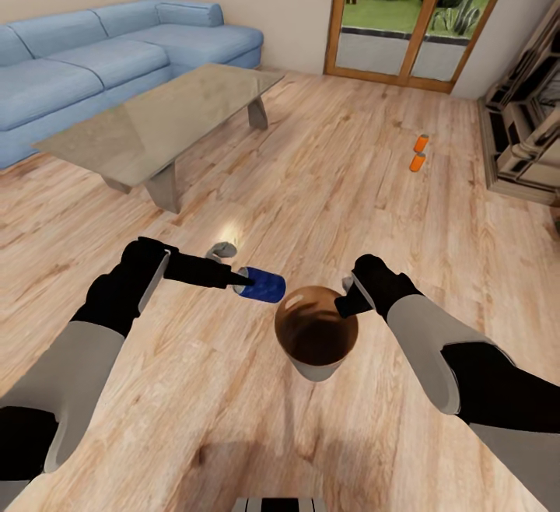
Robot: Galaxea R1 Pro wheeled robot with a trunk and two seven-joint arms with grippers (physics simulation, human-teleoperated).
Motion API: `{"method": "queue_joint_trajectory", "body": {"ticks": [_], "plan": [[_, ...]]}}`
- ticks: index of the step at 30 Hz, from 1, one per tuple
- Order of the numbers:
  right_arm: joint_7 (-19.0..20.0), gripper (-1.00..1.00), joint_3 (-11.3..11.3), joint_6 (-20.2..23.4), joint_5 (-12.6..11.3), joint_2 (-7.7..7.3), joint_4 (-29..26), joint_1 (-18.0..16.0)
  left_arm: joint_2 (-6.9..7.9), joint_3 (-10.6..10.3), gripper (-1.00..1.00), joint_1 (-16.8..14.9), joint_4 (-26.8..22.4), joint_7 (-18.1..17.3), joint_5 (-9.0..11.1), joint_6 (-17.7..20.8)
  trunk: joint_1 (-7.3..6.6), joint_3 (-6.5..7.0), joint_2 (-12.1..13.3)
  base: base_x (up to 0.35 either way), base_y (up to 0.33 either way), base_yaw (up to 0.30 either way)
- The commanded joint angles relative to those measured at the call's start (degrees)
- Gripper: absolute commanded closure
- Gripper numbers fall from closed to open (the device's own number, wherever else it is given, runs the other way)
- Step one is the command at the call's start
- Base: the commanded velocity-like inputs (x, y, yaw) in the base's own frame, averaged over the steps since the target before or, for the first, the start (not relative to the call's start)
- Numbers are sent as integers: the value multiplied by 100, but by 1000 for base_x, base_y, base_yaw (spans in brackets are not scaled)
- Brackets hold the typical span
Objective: Put the three can of soda from the living room inside the tash can in the kitchen.
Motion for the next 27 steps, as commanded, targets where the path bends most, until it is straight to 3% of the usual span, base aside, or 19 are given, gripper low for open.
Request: {"method": "queue_joint_trajectory", "body": {"ticks": [1, 3, 5, 7, 10, 14, 19, 22, 27], "plan": [[8, 100, -18, 11, -91, 18, -3, -1, -25, -12, 100, -1, -9, -1, -10, 0, -23, 19, 42, 0, 0, 0], [3, 100, -21, 11, -92, 46, -10, -1, -102, -108, 100, -2, -13, -3, -16, 0, -67, 54, 122, 0, 0, 0], [-1, 100, -22, 11, -92, 79, -18, -1, -191, -484, 100, -3, -10, -5, -24, 0, -110, 90, 202, 0, 0, 0], [-2, 100, -21, 11, -92, 117, -21, -1, -265, -702, 100, -3, -10, -5, -25, 0, -154, 126, 282, 0, 0, 0], [-8, 100, -19, 11, -92, 166, -27, -1, -443, -886, 100, -4, -9, -5, -35, 0, -220, 180, 403, 0, 0, 0], [-11, 100, -18, 11, -92, 228, -49, -1, -622, -965, 100, 1, 23, 19, -79, 0, -286, 234, 523, 0, 0, 0], [-10, 100, -18, 11, -99, 315, -252, -4, -729, -1019, 100, 5, 68, 58, -362, 0, -286, 234, 523, 0, 0, 0], [-11, 100, -18, 11, -100, 357, -417, -6, -821, -1034, 100, 13, 111, 111, -543, 0, -286, 234, 523, 0, 0, 0], [-8, 100, -18, 11, -107, 391, -544, -9, -1068, -1045, 100, 40, 361, 228, -1047, 0, -286, 234, 523, 0, 0, 0]]}}
